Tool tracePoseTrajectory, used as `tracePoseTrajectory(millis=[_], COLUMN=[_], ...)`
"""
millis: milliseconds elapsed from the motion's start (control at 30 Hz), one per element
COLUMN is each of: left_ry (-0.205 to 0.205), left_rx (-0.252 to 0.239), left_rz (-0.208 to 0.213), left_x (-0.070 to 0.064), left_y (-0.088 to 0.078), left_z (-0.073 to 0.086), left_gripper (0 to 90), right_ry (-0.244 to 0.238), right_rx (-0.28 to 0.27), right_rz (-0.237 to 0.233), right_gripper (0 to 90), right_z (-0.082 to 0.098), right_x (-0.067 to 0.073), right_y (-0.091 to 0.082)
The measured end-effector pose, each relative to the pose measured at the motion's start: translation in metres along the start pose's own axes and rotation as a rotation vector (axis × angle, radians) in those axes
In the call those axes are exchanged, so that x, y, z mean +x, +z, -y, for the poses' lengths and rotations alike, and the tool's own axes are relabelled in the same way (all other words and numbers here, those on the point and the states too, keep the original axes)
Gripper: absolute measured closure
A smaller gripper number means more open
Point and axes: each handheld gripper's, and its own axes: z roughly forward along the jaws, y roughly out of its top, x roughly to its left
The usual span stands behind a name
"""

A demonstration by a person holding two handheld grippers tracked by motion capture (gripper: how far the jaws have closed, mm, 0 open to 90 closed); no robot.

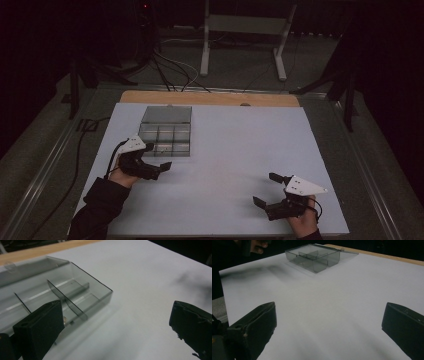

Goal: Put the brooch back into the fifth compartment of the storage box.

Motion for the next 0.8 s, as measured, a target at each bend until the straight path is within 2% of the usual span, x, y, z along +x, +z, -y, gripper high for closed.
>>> tracePoseTrajectory(millis=[200,300,400,533,800], left_ry=[0.032,0.032,0.031,0.021,0.021], left_rx=[-0.002,-0.002,-0.007,-0.011,-0.012], left_rz=[0.009,0.043,0.056,0.04,0.05], left_x=[-0.012,-0.017,-0.02,-0.023,-0.027], left_y=[-0.005,-0.009,-0.013,-0.018,-0.031], left_z=[0.016,0.023,0.031,0.041,0.057], left_gripper=[1.0,1.0,1.0,1.0,1.0], right_ry=[0.003,0.003,0.003,0.003,0.006], right_rx=[-0.001,-0.002,-0.003,-0.003,-0.001], right_rz=[0.003,0.002,0.001,0.002,0.001], right_gripper=[0.0,0.0,0.0,0.0,0.0], right_z=[0.0,0.0,0.0,0.0,0.0], right_x=[-0.001,-0.001,-0.001,-0.001,-0.001], right_y=[0.0,0.0,0.0,-0.001,0.0])
